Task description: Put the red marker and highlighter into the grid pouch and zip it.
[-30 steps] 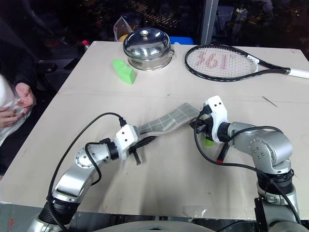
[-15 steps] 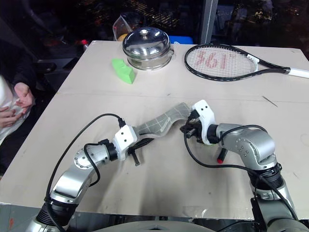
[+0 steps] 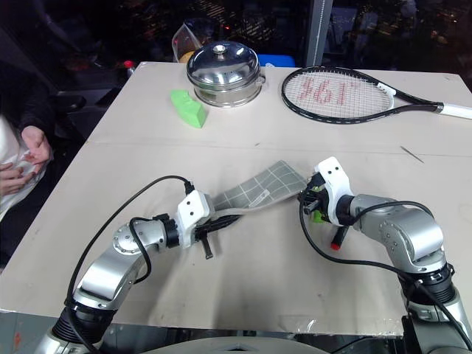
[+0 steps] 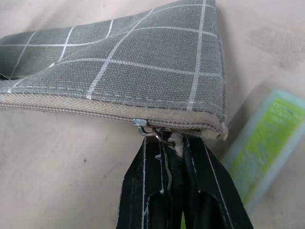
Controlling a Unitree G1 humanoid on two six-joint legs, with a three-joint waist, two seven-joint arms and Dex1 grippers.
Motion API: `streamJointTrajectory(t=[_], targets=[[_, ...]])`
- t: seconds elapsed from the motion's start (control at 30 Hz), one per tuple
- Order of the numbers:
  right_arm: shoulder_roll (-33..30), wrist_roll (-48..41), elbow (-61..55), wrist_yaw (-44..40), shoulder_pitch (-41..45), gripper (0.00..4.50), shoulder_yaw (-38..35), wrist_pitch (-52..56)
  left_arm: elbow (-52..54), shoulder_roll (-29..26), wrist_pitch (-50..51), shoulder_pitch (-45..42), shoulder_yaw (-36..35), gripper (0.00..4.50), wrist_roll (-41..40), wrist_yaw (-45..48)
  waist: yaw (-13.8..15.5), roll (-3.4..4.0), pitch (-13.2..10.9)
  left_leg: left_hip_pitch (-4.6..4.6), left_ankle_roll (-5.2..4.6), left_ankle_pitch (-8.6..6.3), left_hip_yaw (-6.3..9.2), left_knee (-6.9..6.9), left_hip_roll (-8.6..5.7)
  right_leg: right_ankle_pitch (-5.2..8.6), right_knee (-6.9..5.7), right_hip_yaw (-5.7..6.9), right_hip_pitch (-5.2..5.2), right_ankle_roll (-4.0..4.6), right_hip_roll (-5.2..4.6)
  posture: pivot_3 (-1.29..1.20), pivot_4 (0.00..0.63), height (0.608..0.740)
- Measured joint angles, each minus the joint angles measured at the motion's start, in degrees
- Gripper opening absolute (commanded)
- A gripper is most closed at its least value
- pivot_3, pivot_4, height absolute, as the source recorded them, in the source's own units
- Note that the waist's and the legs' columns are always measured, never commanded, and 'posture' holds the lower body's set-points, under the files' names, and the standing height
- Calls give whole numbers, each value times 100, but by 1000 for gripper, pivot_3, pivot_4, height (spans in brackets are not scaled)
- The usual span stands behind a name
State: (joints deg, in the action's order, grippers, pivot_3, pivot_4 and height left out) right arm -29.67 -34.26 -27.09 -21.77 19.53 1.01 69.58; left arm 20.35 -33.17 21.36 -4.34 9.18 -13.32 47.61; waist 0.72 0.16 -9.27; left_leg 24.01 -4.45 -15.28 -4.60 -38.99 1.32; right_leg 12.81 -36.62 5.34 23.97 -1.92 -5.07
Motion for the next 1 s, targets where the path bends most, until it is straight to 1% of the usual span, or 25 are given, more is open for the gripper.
streamJointTrajectory(t=[0.1,0.2,0.27,0.47,0.57,0.73,1.0], targets=[[290,-40,-225,214,-102,26,-238,85,55,7,422,-50,-7,0,-320,70,2,0,0,0,2,2,0,0,0,1,-1,-3,0,-3,3,0,150,740],[393,-28,-364,388,-227,26,-388,163,105,-3,1032,-147,-51,0,-823,207,9,0,0,0,20,12,0,0,-2,5,-1,-2,-2,-10,10,0,150,740],[383,-2,-398,483,-312,26,-450,194,152,12,1560,-210,-128,0,-1266,237,5,-1,0,0,20,12,-3,-1,-4,9,0,-4,-2,-18,12,0,150,740],[206,42,-513,492,-479,26,-449,200,162,136,2540,-389,-364,0,-2039,67,4,-2,-1,-1,21,13,-2,-1,-4,12,-4,-12,-2,-21,18,0,150,740],[104,101,-557,492,-562,26,-440,177,167,63,2825,-436,-409,0,-2185,10,3,-3,-1,-3,22,14,-4,-1,-4,12,-5,-16,-2,-22,20,0,150,740],[102,114,-564,494,-634,26,-425,161,166,-97,3044,-510,-339,0,-2207,-57,0,-3,-2,-5,22,14,-5,-1,-4,13,-6,-25,-2,-22,26,0,150,740],[361,92,-735,684,-623,26,-450,336,320,-93,3172,-506,-298,0,-2246,-282,0,-4,-2,-6,24,15,-7,-1,-3,3,-7,-34,-2,-5,27,0,150,740]])
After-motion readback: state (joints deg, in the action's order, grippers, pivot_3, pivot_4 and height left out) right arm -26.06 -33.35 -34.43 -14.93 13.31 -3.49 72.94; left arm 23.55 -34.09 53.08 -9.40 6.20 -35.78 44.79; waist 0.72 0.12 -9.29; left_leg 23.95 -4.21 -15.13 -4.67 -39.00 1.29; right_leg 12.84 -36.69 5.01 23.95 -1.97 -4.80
